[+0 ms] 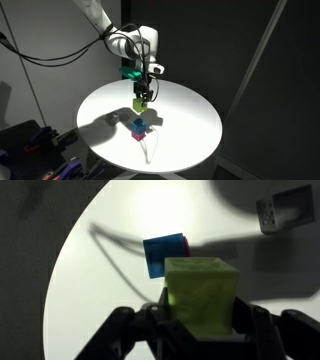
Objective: Put the green block on the table
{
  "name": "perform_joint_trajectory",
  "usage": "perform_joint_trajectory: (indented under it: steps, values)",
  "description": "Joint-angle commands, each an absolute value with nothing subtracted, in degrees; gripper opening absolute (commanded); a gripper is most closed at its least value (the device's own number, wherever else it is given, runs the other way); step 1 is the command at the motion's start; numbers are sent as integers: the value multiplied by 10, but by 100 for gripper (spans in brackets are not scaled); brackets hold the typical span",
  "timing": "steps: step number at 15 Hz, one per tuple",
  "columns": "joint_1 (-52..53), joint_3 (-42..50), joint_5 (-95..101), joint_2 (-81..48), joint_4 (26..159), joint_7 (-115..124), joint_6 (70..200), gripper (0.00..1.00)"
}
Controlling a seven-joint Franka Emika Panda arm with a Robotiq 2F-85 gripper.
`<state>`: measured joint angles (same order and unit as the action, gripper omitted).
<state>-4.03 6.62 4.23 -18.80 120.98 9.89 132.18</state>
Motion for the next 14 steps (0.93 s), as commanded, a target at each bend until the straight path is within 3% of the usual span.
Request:
perform_joint_trajectory:
  steps: [1,14]
  values:
    - [-37,60,37,-153,1207,83,1279,27]
    - [-22,14,29,-112,1215,-6,1254,27]
